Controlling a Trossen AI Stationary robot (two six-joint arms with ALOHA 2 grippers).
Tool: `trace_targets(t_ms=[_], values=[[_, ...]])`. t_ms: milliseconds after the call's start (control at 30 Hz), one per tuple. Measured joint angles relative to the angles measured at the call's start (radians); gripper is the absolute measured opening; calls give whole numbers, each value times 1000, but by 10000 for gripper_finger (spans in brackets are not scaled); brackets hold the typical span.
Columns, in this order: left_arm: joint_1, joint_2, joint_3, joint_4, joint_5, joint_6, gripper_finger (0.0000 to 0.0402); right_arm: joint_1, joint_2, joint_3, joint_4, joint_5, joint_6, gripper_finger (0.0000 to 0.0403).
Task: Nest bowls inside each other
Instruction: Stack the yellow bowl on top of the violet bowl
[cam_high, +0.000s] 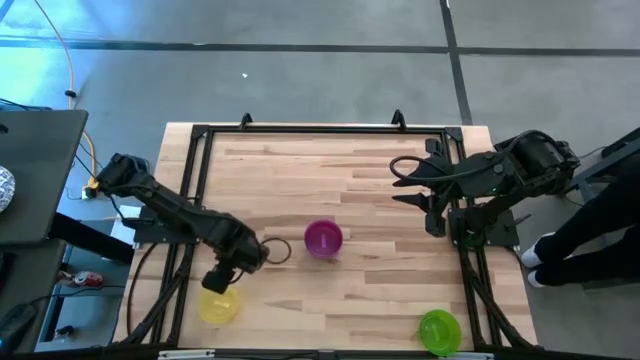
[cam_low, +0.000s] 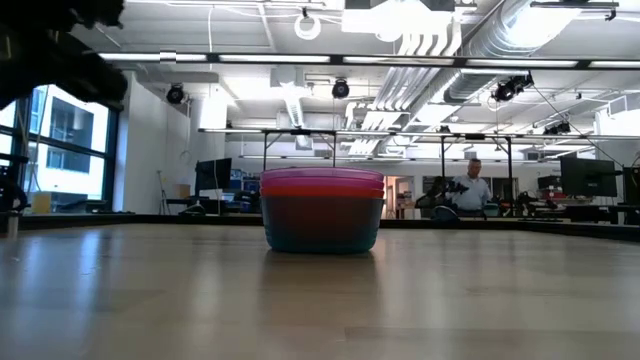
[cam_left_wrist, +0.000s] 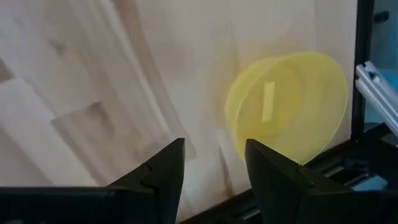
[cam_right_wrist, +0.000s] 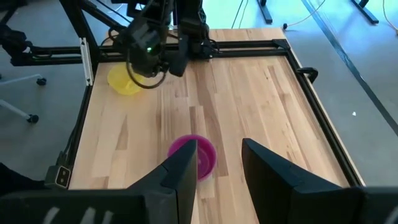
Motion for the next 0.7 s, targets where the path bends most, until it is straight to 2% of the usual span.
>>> trace_targets(t_ms=[233,700], values=[[-74,1,-47,95,29,-88,159,0,0,0,4,0,0,119],[-131,1,-50,164,-85,-141,159,0,0,0,4,0,-9,119]])
